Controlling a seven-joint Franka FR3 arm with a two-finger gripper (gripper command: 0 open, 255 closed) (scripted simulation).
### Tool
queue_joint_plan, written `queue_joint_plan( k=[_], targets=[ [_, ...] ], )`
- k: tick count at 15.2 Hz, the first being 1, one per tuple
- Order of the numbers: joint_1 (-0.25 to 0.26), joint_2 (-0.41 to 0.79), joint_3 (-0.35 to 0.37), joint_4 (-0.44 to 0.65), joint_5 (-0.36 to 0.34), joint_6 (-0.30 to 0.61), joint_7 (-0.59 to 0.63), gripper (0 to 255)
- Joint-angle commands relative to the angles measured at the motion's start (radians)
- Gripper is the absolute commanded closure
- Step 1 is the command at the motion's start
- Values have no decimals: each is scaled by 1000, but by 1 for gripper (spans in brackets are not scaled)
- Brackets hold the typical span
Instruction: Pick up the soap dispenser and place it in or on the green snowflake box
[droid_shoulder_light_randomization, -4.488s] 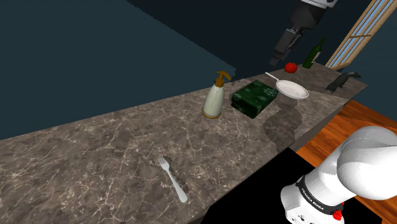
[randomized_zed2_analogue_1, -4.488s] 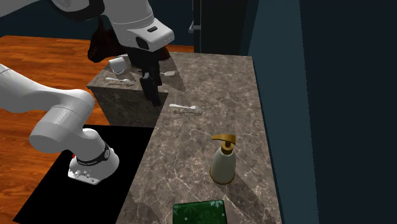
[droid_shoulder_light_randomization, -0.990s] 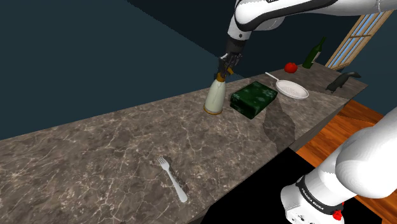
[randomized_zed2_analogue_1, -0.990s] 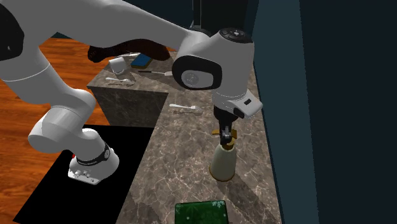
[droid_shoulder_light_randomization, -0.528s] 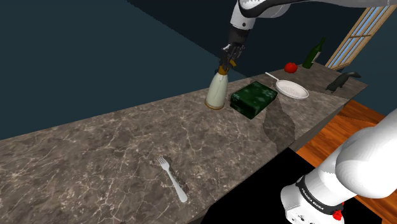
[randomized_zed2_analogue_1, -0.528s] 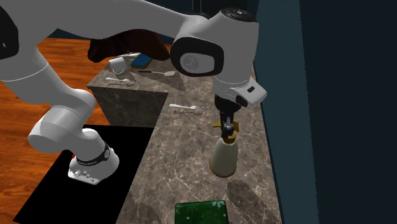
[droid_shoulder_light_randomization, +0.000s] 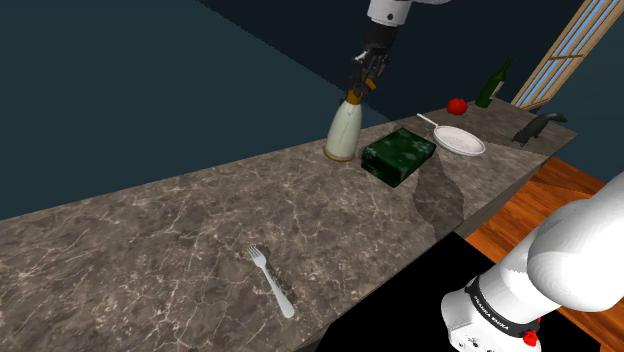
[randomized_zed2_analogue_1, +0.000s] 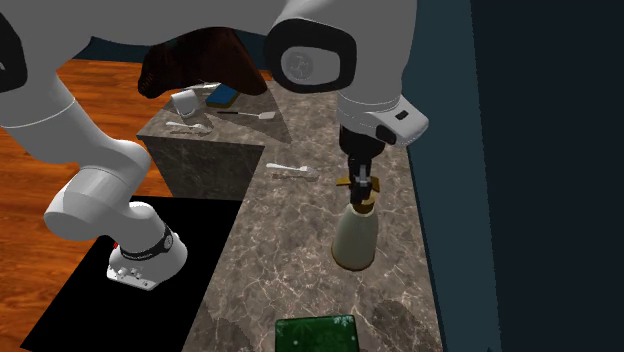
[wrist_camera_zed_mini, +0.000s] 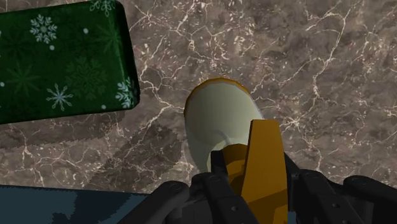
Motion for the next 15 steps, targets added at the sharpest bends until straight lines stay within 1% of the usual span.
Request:
queue_joint_plan(
  k=[1,11,15],
  targets=[
    [0,-3,0,23,0,-26,1,255],
    [0,6,0,161,0,-154,1,255],
    [-42,-8,-48,186,-2,-194,-89,255]
  ],
)
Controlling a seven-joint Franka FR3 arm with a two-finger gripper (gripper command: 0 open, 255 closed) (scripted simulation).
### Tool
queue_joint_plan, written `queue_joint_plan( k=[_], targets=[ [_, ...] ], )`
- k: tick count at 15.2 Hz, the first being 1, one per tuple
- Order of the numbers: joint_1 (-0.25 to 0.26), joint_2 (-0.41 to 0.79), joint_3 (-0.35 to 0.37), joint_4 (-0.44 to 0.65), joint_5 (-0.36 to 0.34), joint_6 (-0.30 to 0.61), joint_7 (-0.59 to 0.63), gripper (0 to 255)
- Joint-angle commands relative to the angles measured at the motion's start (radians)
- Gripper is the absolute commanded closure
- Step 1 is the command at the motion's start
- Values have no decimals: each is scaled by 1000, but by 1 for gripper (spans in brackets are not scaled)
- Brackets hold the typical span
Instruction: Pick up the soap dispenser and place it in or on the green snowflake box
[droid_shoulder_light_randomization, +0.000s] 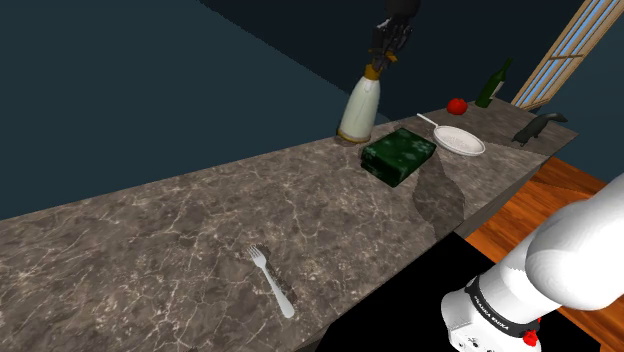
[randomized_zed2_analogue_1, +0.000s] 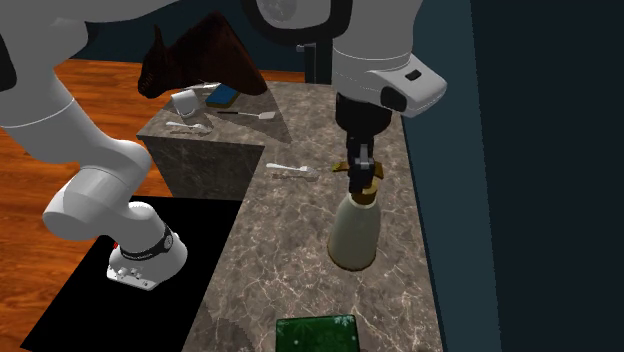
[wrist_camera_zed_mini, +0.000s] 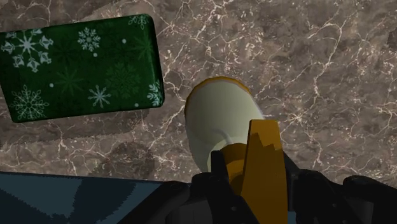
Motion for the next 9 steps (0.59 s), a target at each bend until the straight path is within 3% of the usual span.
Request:
queue_joint_plan(
  k=[1,9],
  targets=[
    [-21,1,-25,26,-1,-25,-47,255],
    [-106,32,-126,149,1,-118,-233,255]
  ],
)
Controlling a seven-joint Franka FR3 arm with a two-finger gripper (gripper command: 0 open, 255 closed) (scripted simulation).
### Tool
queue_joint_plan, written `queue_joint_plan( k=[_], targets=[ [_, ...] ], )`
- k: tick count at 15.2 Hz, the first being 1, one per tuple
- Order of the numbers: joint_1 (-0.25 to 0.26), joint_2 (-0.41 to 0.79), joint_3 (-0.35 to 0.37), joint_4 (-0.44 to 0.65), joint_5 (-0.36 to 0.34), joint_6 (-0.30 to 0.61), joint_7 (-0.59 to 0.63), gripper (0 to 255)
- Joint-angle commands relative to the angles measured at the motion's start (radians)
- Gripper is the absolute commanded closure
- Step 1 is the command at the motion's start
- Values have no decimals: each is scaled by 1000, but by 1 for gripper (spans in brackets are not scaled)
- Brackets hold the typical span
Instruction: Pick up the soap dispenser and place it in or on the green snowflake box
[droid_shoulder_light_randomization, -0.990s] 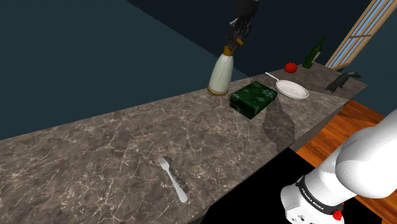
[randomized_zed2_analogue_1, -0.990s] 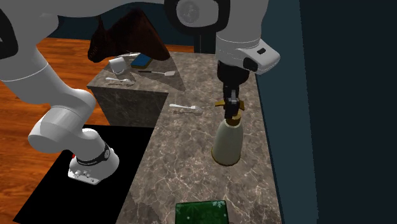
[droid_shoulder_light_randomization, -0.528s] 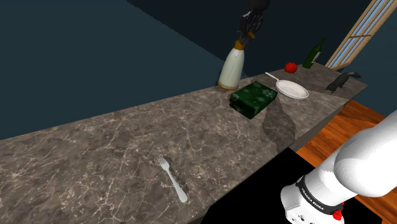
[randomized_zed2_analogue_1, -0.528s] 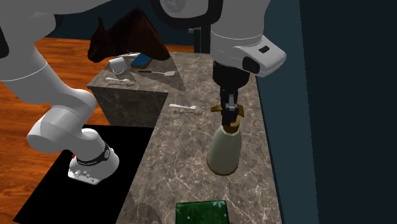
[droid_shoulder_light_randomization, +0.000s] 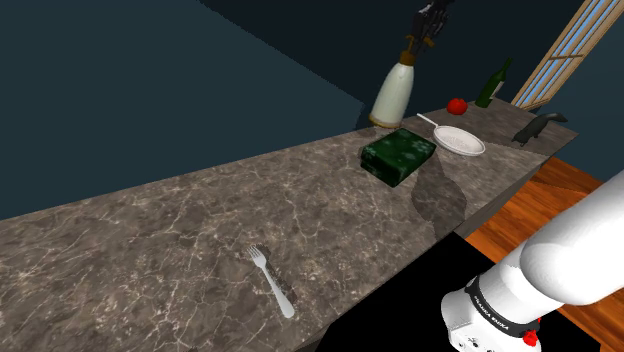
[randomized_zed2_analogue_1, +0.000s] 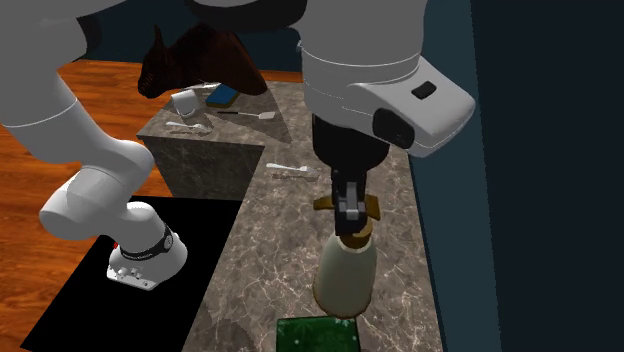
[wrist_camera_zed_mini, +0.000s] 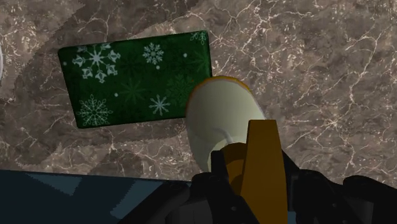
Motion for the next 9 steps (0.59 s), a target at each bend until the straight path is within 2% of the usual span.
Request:
queue_joint_plan(
  k=[1,9],
  targets=[
    [-23,18,-26,41,3,-23,-50,255],
    [-129,146,-128,283,41,-146,-250,255]
  ],
)
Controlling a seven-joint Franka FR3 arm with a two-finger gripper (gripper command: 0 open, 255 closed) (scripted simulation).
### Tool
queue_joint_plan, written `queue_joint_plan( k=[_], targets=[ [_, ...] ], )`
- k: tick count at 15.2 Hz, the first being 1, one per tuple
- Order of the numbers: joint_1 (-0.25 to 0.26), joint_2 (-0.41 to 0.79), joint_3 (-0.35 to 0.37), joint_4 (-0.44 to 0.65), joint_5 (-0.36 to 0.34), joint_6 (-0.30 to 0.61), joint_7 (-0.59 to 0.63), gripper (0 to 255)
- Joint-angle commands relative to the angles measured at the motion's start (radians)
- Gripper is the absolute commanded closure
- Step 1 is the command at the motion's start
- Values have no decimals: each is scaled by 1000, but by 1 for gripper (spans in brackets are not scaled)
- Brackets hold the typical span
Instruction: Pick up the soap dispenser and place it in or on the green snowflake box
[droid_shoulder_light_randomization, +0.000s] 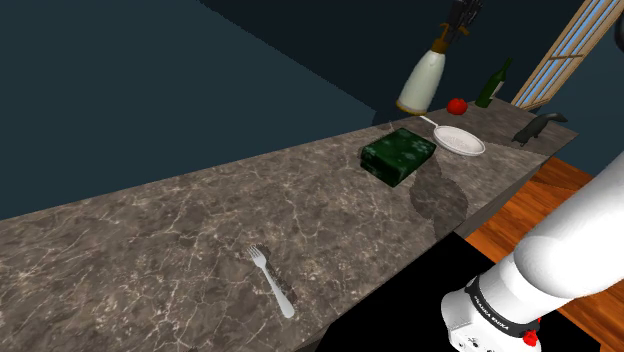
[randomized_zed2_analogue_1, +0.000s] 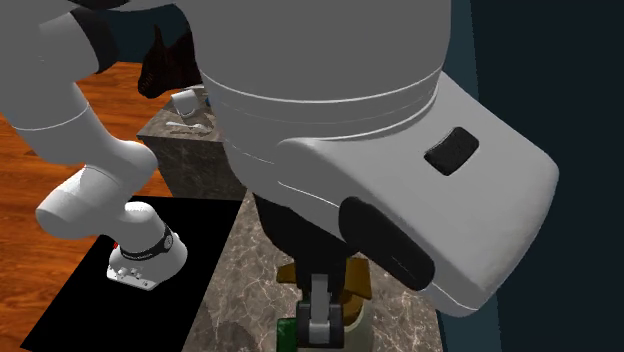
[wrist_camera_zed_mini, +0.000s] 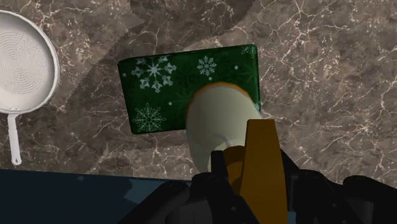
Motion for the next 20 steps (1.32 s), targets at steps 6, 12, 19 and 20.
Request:
queue_joint_plan(
  k=[6,12,19,20],
  targets=[
    [-70,86,-50,113,33,-34,-111,255],
    [-57,38,-45,-34,16,68,-104,255],
    [-50,1,-41,-176,3,175,-98,255],
    [-49,-3,-40,-194,2,190,-98,255]
  ],
)
